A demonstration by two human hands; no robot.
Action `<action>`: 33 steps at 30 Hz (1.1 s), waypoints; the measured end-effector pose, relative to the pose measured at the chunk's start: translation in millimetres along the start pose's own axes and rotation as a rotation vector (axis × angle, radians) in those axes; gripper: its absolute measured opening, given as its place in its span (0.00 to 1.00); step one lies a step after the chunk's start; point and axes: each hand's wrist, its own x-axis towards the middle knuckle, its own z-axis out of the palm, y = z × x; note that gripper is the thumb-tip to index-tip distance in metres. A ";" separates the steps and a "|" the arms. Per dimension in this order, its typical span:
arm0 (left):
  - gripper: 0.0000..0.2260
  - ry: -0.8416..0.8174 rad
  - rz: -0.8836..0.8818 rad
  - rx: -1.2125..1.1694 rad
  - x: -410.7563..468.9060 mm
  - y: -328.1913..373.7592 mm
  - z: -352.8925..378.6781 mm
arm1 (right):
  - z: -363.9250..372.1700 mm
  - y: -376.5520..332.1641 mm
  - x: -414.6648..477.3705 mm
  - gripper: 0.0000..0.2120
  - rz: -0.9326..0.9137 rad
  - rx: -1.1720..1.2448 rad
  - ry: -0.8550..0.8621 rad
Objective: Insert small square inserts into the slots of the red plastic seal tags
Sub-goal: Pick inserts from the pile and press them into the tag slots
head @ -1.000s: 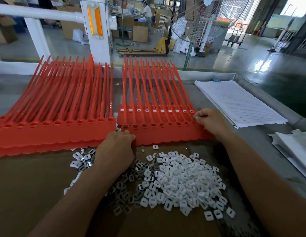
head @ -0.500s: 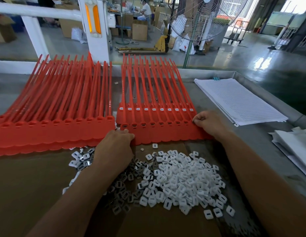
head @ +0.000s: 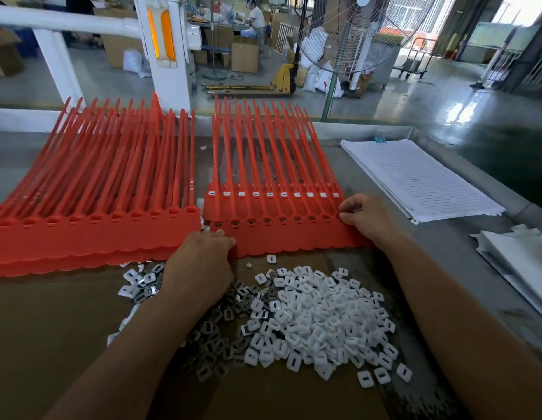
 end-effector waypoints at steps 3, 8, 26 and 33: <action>0.21 0.000 -0.003 -0.003 -0.3 -0.1 0.1 | -0.8 -0.5 -1.1 0.05 -0.005 -0.008 -0.021; 0.21 -0.003 -0.002 0.002 0.4 0.5 0.5 | -3.3 -12.0 -8.5 0.06 -0.081 -0.068 0.014; 0.21 -0.006 0.014 0.018 1.8 1.8 -2.2 | 37.3 -91.6 -97.5 0.08 -0.611 -0.317 -0.673; 0.21 0.001 0.015 0.001 3.4 -0.4 -0.8 | 41.3 -93.5 -99.6 0.07 -0.574 -0.383 -0.672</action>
